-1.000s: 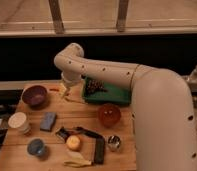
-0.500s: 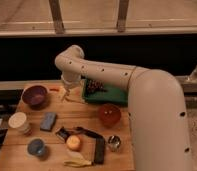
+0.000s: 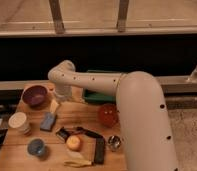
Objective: Place sponge in plastic cup
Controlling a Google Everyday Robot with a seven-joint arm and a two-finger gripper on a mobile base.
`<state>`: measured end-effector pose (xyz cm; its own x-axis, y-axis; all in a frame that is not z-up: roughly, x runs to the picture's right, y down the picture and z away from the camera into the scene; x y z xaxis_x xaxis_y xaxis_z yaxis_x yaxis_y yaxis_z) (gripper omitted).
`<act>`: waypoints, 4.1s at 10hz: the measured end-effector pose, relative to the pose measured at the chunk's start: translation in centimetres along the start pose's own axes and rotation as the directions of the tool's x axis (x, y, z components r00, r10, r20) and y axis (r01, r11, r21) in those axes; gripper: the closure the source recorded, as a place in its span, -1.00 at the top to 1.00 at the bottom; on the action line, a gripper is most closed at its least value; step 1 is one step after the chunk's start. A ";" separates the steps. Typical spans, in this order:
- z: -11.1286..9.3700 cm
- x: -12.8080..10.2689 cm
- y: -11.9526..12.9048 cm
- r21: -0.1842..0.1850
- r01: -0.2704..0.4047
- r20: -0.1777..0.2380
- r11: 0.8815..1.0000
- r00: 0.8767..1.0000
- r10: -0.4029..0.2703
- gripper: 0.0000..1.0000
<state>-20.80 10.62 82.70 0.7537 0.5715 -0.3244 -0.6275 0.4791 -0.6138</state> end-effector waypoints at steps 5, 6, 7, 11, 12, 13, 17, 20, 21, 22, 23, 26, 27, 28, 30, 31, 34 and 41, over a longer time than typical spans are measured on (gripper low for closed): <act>0.4 -0.2 0.5 -0.010 0.025 0.002 1.000 1.000 -0.025 0.60; 0.4 -0.3 0.5 -0.014 0.029 -0.001 0.999 1.000 -0.029 0.60; 1.1 -0.5 0.8 -0.024 0.048 -0.007 0.999 0.999 -0.049 0.60; 4.1 -4.5 3.7 -0.040 0.151 -0.011 0.988 0.988 -0.152 0.60; 4.6 -4.8 4.0 -0.038 0.171 -0.008 0.985 0.985 -0.171 0.60; 5.0 -5.0 4.2 -0.041 0.180 -0.004 0.983 0.984 -0.180 0.60; 7.0 -4.0 4.2 -0.079 0.172 0.002 0.982 0.985 -0.172 0.60; 7.8 -2.8 4.2 -0.117 0.150 0.017 0.982 0.989 -0.149 0.60; 7.9 -2.7 4.3 -0.121 0.149 0.019 0.981 0.989 -0.148 0.60; 8.1 -2.6 4.6 -0.124 0.154 0.018 0.980 0.988 -0.153 0.56; 8.2 -2.6 4.8 -0.121 0.162 0.015 0.979 0.987 -0.161 0.44; 8.2 -2.9 5.6 -0.097 0.195 0.006 0.976 0.981 -0.195 -0.20; 8.1 -3.0 5.6 -0.097 0.196 0.009 0.976 0.981 -0.196 -0.37; 8.1 -3.0 5.6 -0.096 0.196 0.007 0.976 0.980 -0.196 -0.61; 8.0 -2.9 5.6 -0.096 0.197 0.004 0.976 0.980 -0.197 -0.96; 8.0 -2.9 5.6 -0.096 0.197 0.004 0.976 0.980 -0.197 -1.00; 7.9 -2.8 5.6 -0.092 0.198 0.001 0.976 0.980 -0.199 -1.00; -0.1 -3.6 1.0 0.021 0.160 0.054 0.987 0.986 -0.161 -1.00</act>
<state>-24.14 8.97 83.22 0.8331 0.5223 -0.1823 -0.5030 0.5782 -0.6424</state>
